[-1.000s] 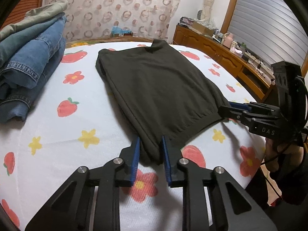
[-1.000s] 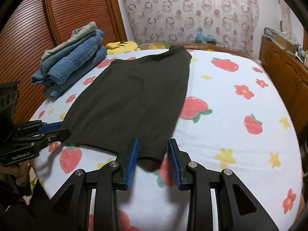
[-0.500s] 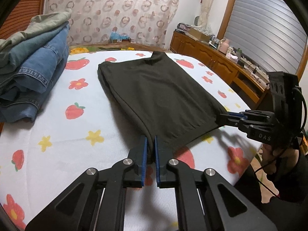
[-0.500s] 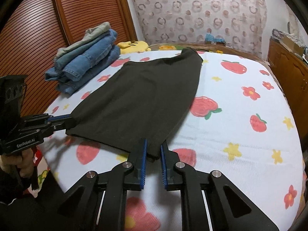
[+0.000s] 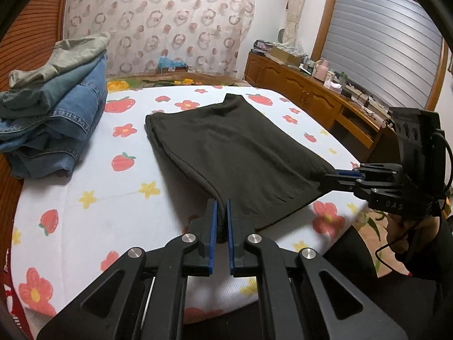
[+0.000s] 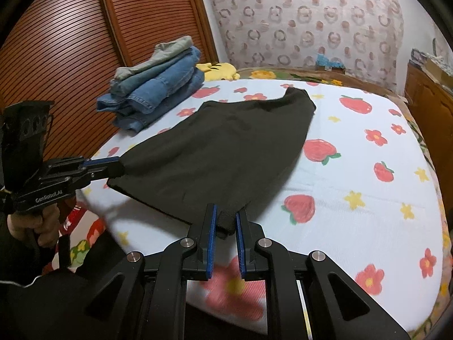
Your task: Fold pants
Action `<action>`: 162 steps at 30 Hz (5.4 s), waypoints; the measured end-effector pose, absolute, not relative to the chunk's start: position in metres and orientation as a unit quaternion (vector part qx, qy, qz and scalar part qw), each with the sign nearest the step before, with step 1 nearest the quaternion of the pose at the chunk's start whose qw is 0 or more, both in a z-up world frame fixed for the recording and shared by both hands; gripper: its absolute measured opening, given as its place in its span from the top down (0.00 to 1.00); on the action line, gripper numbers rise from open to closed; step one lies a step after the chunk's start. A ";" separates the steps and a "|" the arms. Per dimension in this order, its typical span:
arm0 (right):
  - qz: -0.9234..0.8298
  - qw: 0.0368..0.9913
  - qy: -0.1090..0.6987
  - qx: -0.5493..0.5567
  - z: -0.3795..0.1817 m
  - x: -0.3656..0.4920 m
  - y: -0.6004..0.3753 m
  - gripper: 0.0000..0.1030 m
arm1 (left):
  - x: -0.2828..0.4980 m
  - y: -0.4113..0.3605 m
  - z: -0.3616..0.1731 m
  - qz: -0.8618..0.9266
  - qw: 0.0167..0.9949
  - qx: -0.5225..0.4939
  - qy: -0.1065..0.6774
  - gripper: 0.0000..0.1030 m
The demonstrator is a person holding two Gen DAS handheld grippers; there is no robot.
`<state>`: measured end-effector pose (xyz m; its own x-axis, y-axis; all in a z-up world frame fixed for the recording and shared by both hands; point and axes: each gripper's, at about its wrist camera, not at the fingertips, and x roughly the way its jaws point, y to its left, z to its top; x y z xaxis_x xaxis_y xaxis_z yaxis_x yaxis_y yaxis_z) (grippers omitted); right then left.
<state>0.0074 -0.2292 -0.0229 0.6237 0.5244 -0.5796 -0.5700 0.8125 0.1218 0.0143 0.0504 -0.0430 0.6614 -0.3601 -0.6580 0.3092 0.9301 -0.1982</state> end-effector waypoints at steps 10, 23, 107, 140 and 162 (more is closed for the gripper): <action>0.306 0.894 0.322 -0.053 -0.023 0.000 -0.228 0.87 | 0.006 0.047 -0.040 -0.185 0.909 -0.018 0.374 0.93; 0.276 0.912 0.301 -0.040 -0.005 0.019 -0.248 0.73 | 0.013 0.053 -0.066 -0.172 0.898 -0.026 0.404 0.83; 0.196 0.916 0.336 -0.101 -0.008 0.206 -0.206 0.70 | 0.153 0.043 -0.088 -0.106 0.895 0.021 0.434 0.40; 0.227 0.939 0.253 -0.050 -0.033 0.014 -0.248 0.61 | 0.098 0.048 -0.077 -0.102 0.907 0.014 0.408 0.23; 0.239 0.918 0.313 -0.049 -0.051 0.004 -0.241 0.61 | 0.009 0.061 -0.086 -0.149 0.899 -0.030 0.411 0.50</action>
<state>0.0038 -0.2411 -0.0508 0.6890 0.4083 -0.5988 -0.4698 0.8807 0.0600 0.0092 0.0606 -0.0865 0.6183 -0.2924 -0.7296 0.2437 0.9538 -0.1757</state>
